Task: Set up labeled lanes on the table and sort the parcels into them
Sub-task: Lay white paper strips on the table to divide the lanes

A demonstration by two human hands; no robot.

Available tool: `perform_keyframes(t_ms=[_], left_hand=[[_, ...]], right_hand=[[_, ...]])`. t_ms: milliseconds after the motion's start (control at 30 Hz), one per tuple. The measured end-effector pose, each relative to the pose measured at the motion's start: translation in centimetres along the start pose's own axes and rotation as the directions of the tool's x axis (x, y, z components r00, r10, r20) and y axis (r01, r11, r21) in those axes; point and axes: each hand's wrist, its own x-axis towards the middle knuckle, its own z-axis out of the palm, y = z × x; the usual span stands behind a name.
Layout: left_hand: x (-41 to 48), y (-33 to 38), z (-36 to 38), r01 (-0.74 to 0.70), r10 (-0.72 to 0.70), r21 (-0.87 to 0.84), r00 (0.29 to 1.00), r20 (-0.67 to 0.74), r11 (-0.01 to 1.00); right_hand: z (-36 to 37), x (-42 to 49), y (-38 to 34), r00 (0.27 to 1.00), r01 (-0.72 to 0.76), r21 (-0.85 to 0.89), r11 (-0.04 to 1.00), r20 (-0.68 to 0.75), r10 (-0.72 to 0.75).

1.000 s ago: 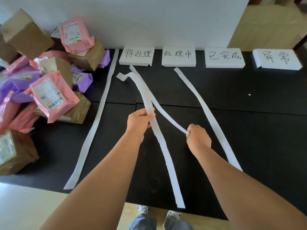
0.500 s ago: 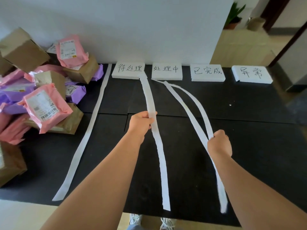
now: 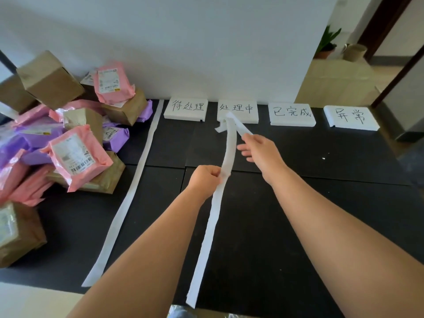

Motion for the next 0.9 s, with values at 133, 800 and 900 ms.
perform_keyframes(t_ms=[133, 800, 900], left_hand=[[0.6, -1.7, -1.1, 0.0, -0.006, 0.08, 0.997, 0.071, 0.997], [9.3, -7.5, -8.0, 0.043, -0.035, -0.043, 0.982, 0.188, 0.998], [10.2, -8.2, -7.3, 0.086, -0.079, -0.029, 0.977, 0.199, 0.996]], right_hand=[[3.1, 1.6, -2.6, 1.0, 0.024, 0.027, 0.999, -0.01, -0.024], [14.2, 11.4, -2.4, 0.966, -0.108, 0.059, 0.992, -0.228, 0.119], [14.8, 13.5, -0.2, 0.961, -0.193, -0.025, 0.981, -0.205, 0.184]])
